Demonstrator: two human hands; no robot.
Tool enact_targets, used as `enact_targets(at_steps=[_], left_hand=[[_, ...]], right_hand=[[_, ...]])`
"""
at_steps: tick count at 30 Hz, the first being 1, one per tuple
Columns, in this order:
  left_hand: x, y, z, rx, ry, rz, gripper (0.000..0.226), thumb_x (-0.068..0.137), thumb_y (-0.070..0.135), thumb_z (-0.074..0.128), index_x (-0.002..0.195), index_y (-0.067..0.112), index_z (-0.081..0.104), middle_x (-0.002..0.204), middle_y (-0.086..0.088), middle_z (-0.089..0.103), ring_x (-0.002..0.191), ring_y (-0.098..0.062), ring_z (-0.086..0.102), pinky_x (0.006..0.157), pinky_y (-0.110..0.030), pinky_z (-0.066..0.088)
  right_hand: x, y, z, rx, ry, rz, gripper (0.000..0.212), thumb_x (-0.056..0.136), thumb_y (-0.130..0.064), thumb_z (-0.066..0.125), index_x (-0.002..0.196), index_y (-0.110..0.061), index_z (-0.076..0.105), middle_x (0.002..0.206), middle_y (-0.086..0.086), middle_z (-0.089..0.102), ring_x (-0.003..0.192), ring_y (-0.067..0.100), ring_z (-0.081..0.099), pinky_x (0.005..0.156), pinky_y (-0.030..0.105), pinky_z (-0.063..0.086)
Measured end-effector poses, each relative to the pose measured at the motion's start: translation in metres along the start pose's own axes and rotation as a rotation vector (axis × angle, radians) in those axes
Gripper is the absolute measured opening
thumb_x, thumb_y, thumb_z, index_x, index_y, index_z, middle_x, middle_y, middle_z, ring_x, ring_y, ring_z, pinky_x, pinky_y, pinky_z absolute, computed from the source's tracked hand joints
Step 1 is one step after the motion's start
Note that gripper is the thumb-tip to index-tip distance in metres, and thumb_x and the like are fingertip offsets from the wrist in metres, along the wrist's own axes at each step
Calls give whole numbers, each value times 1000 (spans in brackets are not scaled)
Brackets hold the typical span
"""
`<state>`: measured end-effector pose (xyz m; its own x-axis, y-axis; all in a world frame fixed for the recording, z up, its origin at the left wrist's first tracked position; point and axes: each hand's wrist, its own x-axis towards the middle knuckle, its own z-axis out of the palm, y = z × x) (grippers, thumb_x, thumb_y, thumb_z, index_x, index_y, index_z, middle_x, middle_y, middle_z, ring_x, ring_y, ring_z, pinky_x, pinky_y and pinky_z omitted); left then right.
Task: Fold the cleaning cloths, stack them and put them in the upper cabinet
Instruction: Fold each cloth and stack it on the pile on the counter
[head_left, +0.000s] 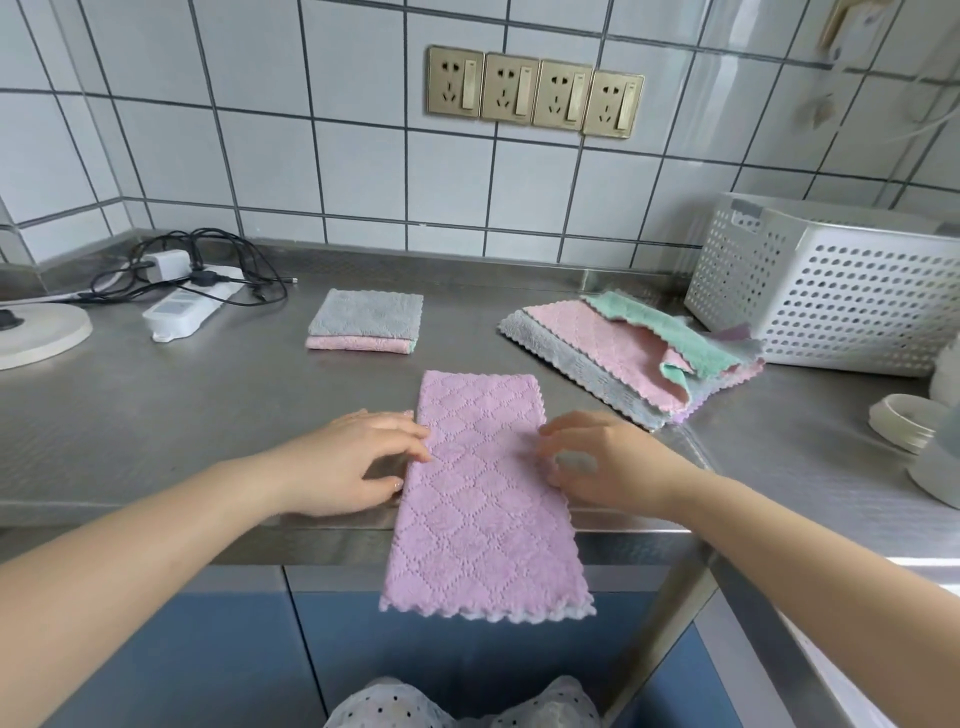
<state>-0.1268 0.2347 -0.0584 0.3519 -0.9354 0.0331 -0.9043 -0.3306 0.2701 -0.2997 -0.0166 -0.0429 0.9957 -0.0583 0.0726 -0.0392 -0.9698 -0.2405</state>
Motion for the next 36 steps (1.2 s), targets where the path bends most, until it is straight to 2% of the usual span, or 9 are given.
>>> enact_targets(at_steps=[5, 9, 16, 20, 22, 24, 27, 33, 36], left_hand=[[-17, 10, -1, -15, -225, 48, 64, 77, 39, 40, 140, 47, 26, 150, 29, -1, 136, 15, -12, 116, -29, -7], [-20, 18, 7, 143, -233, 87, 77, 66, 51, 21, 142, 51, 8, 153, 22, -12, 137, 7, -21, 117, -34, -11], [-21, 21, 21, 201, -140, 99, 74, 78, 15, 25, 137, 50, -2, 153, 23, -6, 140, 6, -13, 117, -37, -12], [-18, 24, 11, -6, -88, 45, 73, 87, -4, 36, 136, 47, 19, 146, 28, 23, 136, 15, 10, 119, -32, -5], [-17, 31, 4, -167, -26, -16, 48, 98, 14, 38, 126, 52, 36, 126, 44, 39, 122, 27, 20, 115, -13, 2], [-13, 40, 0, -290, 76, -132, 25, 99, 31, 37, 96, 42, 59, 94, 35, 60, 100, 23, 43, 89, 0, 26], [1, 42, 2, -422, 270, -231, 46, 96, 35, 43, 55, 18, 32, 46, 8, 34, 44, 0, 36, 49, -15, 29], [38, 34, 5, -760, 483, -292, 25, 94, 28, 53, 73, 13, 52, 63, 7, 49, 60, -9, 42, 57, -16, 34], [51, 29, 9, -849, 486, -323, 15, 92, 13, 54, 106, 12, 58, 92, -11, 70, 81, -20, 61, 83, -30, 50]], right_hand=[[-29, 3, 10, -62, -192, -146, 69, 79, -34, 50, 145, -39, 28, 158, -10, 9, 144, 5, 8, 117, 26, 10], [-31, -1, 21, -262, -175, -192, 77, 75, -54, 28, 148, -42, 5, 159, -11, -3, 146, 7, -4, 118, 34, 0], [-30, -13, 21, -137, -87, -176, 68, 80, -47, 11, 142, -37, 35, 153, -11, 29, 142, 5, 23, 117, 38, 10], [-30, -20, 14, 101, -12, -111, 52, 84, -26, 29, 129, -30, 55, 131, -20, 53, 122, -1, 46, 112, 27, 25], [-27, -22, 13, 146, 103, -50, 27, 96, -26, 43, 110, -22, 66, 91, -26, 61, 84, -5, 55, 84, 17, 41], [-21, -25, 13, 180, 188, 69, 27, 96, -28, 48, 77, -17, 64, 61, -14, 48, 58, 1, 46, 60, 16, 34], [-7, -30, 15, 376, 357, 195, 39, 95, -28, 53, 58, -23, 39, 55, -12, 36, 52, 0, 41, 54, 16, 32], [32, -27, 14, 592, 422, 429, 38, 94, -30, 53, 63, -16, 38, 53, -9, 37, 50, 7, 35, 46, 19, 26], [46, -24, 14, 594, 367, 504, 32, 95, -31, 50, 68, -14, 44, 61, -4, 46, 58, 12, 44, 53, 25, 29]])
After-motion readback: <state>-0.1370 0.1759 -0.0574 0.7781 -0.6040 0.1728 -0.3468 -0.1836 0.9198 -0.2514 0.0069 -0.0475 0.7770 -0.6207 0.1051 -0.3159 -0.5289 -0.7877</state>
